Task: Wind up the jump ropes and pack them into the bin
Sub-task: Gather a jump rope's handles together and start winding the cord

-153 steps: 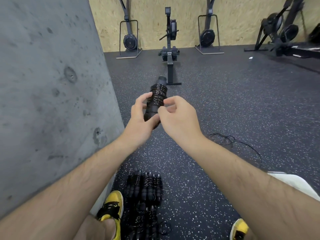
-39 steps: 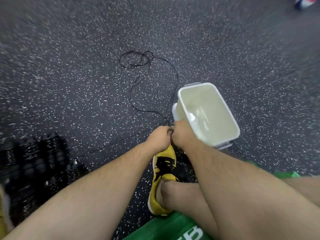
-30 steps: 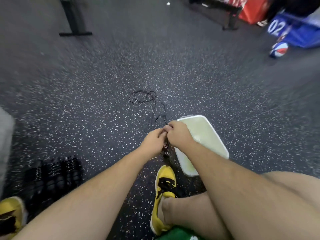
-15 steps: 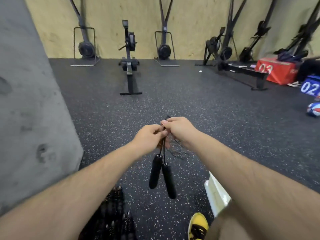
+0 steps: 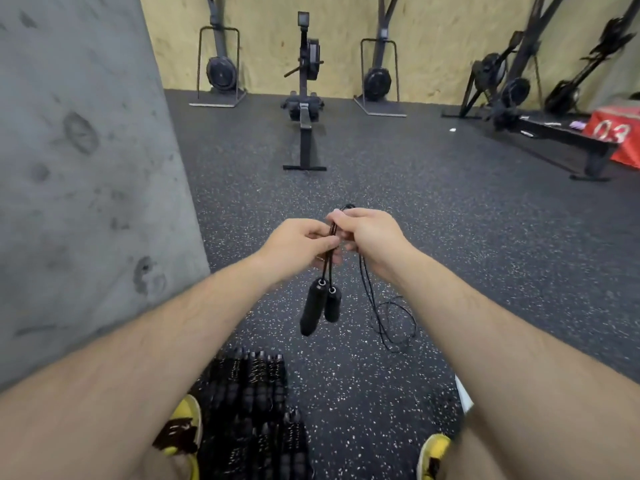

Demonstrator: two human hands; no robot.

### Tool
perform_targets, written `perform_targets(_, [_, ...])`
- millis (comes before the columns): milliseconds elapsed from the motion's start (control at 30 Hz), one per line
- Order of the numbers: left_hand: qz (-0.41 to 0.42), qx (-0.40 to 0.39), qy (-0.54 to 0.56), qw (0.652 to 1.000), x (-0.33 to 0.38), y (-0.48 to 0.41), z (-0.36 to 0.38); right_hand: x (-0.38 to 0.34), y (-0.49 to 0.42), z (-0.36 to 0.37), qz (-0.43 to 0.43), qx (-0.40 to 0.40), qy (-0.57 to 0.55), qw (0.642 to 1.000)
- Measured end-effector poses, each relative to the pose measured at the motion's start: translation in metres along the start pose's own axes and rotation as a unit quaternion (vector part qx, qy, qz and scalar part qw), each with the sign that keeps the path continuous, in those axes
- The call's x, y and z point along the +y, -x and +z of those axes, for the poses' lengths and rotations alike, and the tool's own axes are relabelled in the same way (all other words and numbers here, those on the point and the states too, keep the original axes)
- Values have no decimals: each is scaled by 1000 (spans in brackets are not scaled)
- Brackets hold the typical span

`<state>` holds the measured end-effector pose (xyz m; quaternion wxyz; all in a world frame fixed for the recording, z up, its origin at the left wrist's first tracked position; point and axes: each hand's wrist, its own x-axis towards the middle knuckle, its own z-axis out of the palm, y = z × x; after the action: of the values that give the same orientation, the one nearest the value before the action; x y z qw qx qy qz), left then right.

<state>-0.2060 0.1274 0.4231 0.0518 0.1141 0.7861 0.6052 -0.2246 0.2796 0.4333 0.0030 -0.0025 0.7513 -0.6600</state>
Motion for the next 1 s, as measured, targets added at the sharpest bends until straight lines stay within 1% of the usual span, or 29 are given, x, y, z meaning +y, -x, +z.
perform_targets(100, [-11, -6, 16, 1000, -7, 0, -7, -8, -5, 9, -12, 32, -11, 999])
perform_targets(167, [-9, 5, 29, 1000, -9, 0, -12, -14, -5, 14, -25, 41, -9, 999])
perform_targets(300, [8, 14, 39, 999, -2, 3, -23, -29, 0, 20, -42, 6, 36, 998])
perform_targets(367, [11, 15, 48, 999, 1, 5, -25, -36, -2, 20, -47, 9, 46, 998])
perform_targets(500, [29, 26, 63, 997, 8, 5, -26, -44, -5, 18, -53, 69, -23, 996])
perform_targets(567, [34, 39, 63, 997, 10, 5, -25, -41, -3, 17, -43, 83, -41, 995])
perform_targets(633, [37, 44, 61, 996, 9, 4, -25, -32, 2, 15, -29, 62, -40, 997])
perform_targets(733, [35, 28, 47, 998, 3, 0, -24, -20, 14, 12, -14, -5, 17, 1000])
perform_targets(767, [31, 21, 41, 998, 2, 0, -22, -19, 16, 10, -17, -11, 30, 999])
perform_targets(867, [28, 4, 29, 999, 4, -1, -16, -22, 19, 2, -23, 17, 45, 999])
perform_targets(1000, [24, 4, 22, 999, 6, -2, -6, -28, 18, -5, -8, 60, 40, 997])
